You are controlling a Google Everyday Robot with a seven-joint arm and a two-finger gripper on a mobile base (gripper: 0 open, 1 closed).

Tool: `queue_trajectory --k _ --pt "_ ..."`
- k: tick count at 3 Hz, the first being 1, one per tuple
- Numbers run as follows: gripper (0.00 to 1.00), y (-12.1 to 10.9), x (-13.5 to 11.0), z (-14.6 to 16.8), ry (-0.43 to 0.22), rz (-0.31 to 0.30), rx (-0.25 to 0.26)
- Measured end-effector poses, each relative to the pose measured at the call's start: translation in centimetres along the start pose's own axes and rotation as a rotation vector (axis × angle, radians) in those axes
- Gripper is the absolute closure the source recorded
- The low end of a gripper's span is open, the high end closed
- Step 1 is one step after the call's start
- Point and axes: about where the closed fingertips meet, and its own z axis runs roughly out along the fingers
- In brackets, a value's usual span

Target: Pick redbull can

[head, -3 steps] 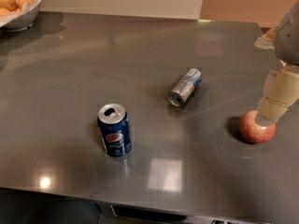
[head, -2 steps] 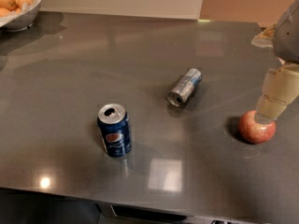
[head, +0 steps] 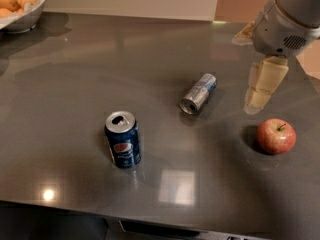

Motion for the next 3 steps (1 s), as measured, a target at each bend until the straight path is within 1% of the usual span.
queue_trajectory --k 1,2,3 --pt "0.0 -3.4 -1.6 2.4 -0.021 -0.094 -0.002" --pt "0.0 -5.6 -3.0 4.7 -0.036 -0.166 -0.015" --pt "0.0 -7.2 -3.9 6.6 -0.053 -0.219 -0.031"
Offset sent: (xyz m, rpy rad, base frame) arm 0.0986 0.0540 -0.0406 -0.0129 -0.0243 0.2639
